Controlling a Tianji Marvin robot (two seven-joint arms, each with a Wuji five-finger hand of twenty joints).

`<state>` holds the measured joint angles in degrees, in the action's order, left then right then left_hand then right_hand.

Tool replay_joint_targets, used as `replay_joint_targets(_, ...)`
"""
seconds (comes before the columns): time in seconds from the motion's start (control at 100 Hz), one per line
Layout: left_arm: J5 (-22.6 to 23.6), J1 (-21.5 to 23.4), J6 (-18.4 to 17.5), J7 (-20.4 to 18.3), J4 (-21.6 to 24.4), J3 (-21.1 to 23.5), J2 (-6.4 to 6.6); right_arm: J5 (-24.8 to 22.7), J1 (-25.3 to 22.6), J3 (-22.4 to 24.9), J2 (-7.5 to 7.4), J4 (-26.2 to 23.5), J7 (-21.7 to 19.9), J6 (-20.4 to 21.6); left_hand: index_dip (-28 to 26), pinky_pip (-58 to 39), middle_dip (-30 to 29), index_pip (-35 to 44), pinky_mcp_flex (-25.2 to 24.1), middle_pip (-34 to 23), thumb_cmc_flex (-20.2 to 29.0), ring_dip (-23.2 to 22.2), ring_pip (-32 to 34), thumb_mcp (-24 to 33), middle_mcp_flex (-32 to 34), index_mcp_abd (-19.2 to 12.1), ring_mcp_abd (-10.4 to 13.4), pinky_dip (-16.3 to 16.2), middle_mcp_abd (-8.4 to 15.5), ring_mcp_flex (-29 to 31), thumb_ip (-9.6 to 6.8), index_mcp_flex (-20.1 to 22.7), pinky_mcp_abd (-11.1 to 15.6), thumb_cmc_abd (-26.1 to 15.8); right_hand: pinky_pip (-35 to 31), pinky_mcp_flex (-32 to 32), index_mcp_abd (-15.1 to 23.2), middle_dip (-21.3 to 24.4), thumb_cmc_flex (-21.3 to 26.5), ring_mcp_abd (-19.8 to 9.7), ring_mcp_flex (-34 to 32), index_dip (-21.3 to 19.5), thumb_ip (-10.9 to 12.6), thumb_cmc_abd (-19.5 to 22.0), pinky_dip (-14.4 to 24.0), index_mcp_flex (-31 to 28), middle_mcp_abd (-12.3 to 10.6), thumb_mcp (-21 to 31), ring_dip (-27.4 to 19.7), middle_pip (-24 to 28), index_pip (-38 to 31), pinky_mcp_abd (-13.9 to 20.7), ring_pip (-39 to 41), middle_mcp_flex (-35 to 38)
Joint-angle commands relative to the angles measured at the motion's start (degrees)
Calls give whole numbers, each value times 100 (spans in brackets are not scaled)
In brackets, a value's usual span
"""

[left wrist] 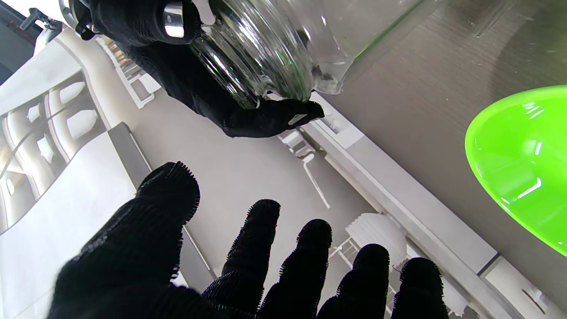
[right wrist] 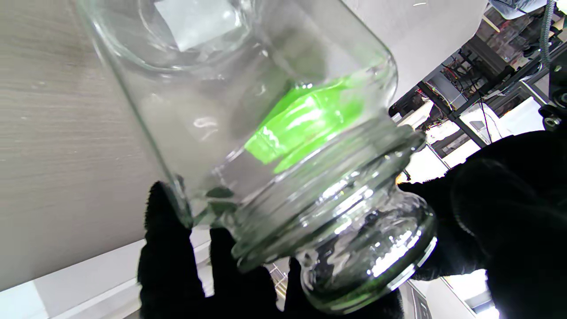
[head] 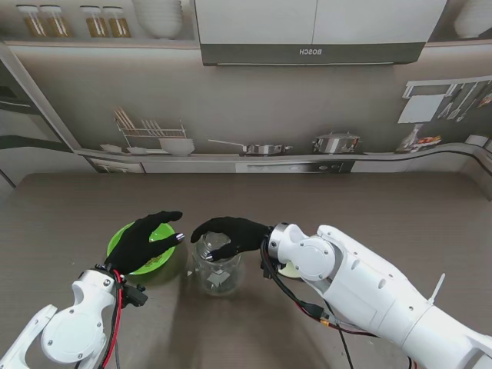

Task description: Pour mung beans into a glass jar with a funnel

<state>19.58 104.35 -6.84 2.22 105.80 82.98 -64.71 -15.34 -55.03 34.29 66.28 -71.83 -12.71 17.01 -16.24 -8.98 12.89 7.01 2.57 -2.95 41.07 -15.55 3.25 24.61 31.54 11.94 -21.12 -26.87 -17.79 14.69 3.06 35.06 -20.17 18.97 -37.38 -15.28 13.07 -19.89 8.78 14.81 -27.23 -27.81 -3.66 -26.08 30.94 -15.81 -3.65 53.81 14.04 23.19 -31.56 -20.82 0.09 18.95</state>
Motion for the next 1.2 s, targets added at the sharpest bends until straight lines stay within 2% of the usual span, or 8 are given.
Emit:
replay_joint_targets(0.0, -16, 12, 27, -107, 69, -6, -10, -87, -311, -163, -139, 226, -308, -22, 33, 132, 52, -83, -81, -9, -20, 34, -59, -81, 59, -157, 37, -47, 72, -67, -112, -98, 154, -283, -443, -122, -387, -47, -190, -427, -795, -79, 181, 112, 3, -301, 301, -76, 108, 449, -259, 280, 1015, 535)
replay_joint_targets(1.19, 5, -12, 95, -174, 59, -35, 5, -449, -981, 646, -470, -417, -618, 19, 37, 129, 51, -90, -80, -7, 1, 35, -58, -97, 54, -162, 37, -53, 73, -69, -114, -113, 160, -297, -436, -121, -382, -50, -196, -434, -799, -73, 180, 104, -3, -301, 279, -104, 110, 433, -240, 279, 1011, 588)
